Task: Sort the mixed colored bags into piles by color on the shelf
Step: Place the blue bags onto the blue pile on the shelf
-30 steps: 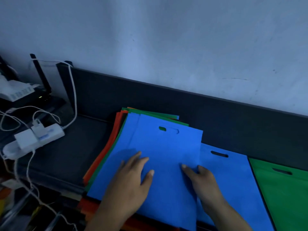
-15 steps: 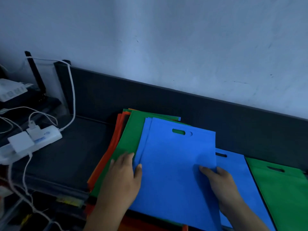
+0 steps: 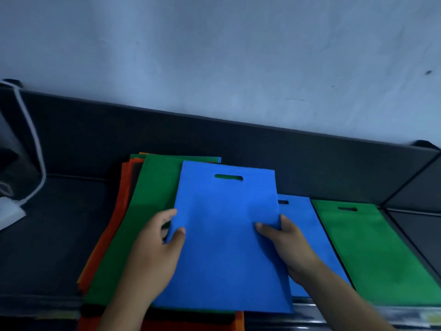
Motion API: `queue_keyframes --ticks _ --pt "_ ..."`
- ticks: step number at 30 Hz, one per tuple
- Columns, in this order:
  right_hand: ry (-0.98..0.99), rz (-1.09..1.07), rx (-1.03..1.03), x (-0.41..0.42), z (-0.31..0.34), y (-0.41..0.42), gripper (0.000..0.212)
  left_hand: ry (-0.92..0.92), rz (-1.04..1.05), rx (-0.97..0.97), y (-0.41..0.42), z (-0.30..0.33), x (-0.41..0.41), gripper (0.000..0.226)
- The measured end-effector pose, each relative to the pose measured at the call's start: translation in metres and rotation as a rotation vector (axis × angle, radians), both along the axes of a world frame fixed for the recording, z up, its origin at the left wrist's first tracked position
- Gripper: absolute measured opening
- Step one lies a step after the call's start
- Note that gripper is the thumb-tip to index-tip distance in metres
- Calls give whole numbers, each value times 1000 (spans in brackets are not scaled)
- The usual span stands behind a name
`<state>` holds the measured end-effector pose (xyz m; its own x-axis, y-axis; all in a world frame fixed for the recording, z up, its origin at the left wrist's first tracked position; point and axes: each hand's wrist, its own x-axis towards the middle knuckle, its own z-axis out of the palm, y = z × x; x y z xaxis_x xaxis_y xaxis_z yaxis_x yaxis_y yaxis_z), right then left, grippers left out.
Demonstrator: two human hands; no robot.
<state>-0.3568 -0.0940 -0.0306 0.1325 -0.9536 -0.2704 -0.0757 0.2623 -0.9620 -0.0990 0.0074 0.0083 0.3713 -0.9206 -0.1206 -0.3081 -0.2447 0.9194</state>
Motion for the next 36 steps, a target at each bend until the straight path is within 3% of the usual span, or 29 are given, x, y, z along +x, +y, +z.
queue_keyframes --ticks 2,4,6,10,12,20,24,26,29,33,36 --pt "-9 -29 -25 -6 2 -1 27 167 35 22 -6 3 -7 46" --pt "-8 -51 -35 -18 6 -2 25 216 47 62 -14 0 -16 65" --pt "6 -70 -37 -34 10 -5 23 232 44 91 -21 -2 -27 70" --pt "10 -73 -44 -73 15 -13 25 366 -28 108 -31 -1 -64 23" --pt "4 -62 -51 -98 15 -17 26 382 -69 113 -36 3 -91 28" --pt "-21 -81 -25 -229 5 -40 16 183 -100 188 -66 2 -223 32" --pt "64 68 3 -297 -12 -68 17 56 -1 232 -81 -6 -286 30" --pt "196 220 7 -310 -20 -77 30 -69 94 251 -84 -11 -291 28" --pt "311 405 -19 -304 -29 -85 67 -205 195 314 -91 -25 -285 27" --pt "315 594 -21 -286 -39 -94 45 -291 247 337 -87 -44 -283 39" --pt "384 617 -61 -274 -42 -94 55 -306 258 314 -79 -48 -280 39"
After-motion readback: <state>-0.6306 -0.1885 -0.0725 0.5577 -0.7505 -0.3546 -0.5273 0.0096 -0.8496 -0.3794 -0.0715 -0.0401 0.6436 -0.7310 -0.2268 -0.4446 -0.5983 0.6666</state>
